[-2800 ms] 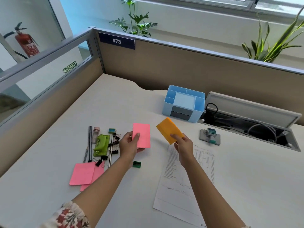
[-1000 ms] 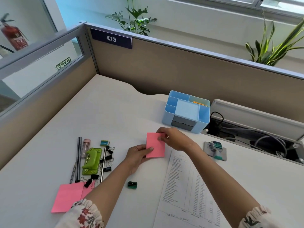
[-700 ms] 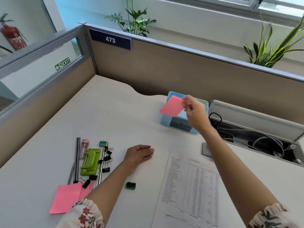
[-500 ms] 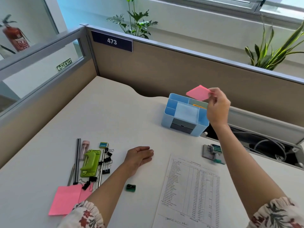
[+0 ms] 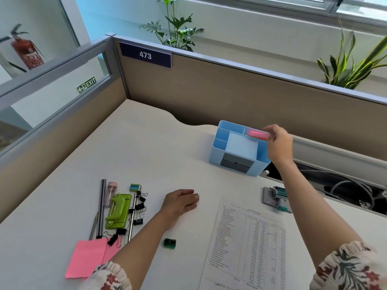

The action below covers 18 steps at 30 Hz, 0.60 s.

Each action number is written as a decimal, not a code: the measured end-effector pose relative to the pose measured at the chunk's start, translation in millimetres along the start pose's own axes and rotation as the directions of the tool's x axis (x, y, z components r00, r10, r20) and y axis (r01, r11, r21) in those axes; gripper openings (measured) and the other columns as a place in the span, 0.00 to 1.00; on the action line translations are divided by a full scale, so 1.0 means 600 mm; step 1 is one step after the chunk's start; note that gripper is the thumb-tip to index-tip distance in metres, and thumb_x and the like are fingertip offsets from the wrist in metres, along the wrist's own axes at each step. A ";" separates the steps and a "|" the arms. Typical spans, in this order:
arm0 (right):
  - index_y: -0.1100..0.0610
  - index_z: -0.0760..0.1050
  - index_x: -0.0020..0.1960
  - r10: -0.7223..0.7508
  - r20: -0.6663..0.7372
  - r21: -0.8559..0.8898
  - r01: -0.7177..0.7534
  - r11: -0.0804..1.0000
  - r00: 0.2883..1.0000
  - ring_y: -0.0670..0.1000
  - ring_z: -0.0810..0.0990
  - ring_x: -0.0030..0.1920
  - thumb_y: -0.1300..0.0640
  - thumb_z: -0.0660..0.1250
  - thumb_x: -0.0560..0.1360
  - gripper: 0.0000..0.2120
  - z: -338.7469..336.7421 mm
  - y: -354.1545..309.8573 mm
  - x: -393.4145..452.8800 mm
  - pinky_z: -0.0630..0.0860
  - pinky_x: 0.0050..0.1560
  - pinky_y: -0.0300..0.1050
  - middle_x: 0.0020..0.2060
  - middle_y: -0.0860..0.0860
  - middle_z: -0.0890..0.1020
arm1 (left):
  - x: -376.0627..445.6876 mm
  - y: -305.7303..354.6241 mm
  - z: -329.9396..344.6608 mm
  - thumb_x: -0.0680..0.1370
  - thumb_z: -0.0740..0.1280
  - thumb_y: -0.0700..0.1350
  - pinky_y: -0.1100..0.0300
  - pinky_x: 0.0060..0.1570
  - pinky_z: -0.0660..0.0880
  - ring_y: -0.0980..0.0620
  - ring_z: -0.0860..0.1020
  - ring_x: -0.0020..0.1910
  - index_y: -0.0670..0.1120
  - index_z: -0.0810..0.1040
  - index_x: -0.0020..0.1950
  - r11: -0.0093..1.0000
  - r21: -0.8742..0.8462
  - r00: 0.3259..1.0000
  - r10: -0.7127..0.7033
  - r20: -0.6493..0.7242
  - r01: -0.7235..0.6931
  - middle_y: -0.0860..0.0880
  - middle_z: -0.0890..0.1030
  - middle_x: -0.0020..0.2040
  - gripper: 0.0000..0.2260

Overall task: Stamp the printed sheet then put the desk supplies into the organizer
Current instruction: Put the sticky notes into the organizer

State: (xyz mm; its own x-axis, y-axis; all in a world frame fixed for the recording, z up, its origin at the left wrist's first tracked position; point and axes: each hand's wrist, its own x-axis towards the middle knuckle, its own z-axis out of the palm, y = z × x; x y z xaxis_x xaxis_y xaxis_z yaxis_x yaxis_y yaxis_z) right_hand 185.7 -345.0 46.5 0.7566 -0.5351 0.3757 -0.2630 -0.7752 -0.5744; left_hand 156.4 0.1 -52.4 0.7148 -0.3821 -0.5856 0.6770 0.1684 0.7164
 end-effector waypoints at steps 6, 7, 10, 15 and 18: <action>0.59 0.79 0.55 0.051 -0.010 -0.052 -0.052 0.997 0.999 0.54 0.77 0.51 0.74 0.56 0.76 0.18 -0.006 0.004 -0.021 0.72 0.48 0.43 0.49 0.55 0.81 | -0.002 -0.002 -0.001 0.71 0.75 0.35 0.54 0.54 0.80 0.45 0.83 0.54 0.37 0.79 0.58 1.000 0.015 1.000 0.011 0.009 -0.011 0.39 0.84 0.53 0.16; 0.59 0.79 0.55 0.052 -0.020 -0.044 -0.053 0.998 0.998 0.54 0.77 0.51 0.73 0.56 0.76 0.18 -0.007 0.003 -0.025 0.71 0.48 0.42 0.49 0.55 0.81 | -0.003 -0.002 -0.001 0.72 0.75 0.35 0.54 0.54 0.80 0.45 0.83 0.55 0.37 0.79 0.58 1.000 0.016 1.000 0.013 0.010 -0.013 0.39 0.84 0.53 0.16; 0.58 0.79 0.55 0.037 -0.030 -0.013 -0.037 0.999 0.999 0.55 0.77 0.52 0.72 0.56 0.76 0.17 -0.011 -0.011 -0.044 0.75 0.51 0.47 0.49 0.55 0.81 | -0.008 -0.006 -0.005 0.74 0.73 0.36 0.56 0.54 0.80 0.46 0.83 0.55 0.37 0.78 0.59 1.000 0.007 1.000 0.016 0.023 -0.016 0.40 0.84 0.53 0.15; 0.57 0.78 0.57 0.012 0.026 0.070 -0.013 0.997 1.000 0.53 0.76 0.58 0.74 0.59 0.76 0.18 -0.017 -0.052 -0.097 0.73 0.58 0.44 0.56 0.54 0.80 | -0.024 -0.015 -0.005 0.75 0.72 0.37 0.58 0.60 0.76 0.50 0.81 0.59 0.40 0.76 0.62 0.999 0.032 0.998 0.037 0.054 -0.038 0.43 0.83 0.57 0.16; 0.56 0.78 0.57 -0.030 0.085 0.121 0.019 0.992 0.996 0.49 0.75 0.60 0.72 0.62 0.76 0.17 -0.016 -0.080 -0.140 0.70 0.62 0.40 0.58 0.51 0.80 | -0.036 -0.024 -0.002 0.76 0.71 0.38 0.58 0.63 0.74 0.51 0.79 0.61 0.42 0.73 0.65 0.987 0.129 0.995 0.087 0.054 -0.093 0.45 0.81 0.59 0.18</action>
State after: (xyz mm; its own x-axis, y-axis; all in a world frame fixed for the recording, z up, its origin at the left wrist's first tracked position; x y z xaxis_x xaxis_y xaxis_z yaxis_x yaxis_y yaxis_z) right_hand 128.9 -266.4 49.5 0.8125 -0.4810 0.3293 -0.1738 -0.7391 -0.6508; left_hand 131.7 7.0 -50.6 0.7602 -0.4148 -0.5000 0.5794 0.0846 0.8107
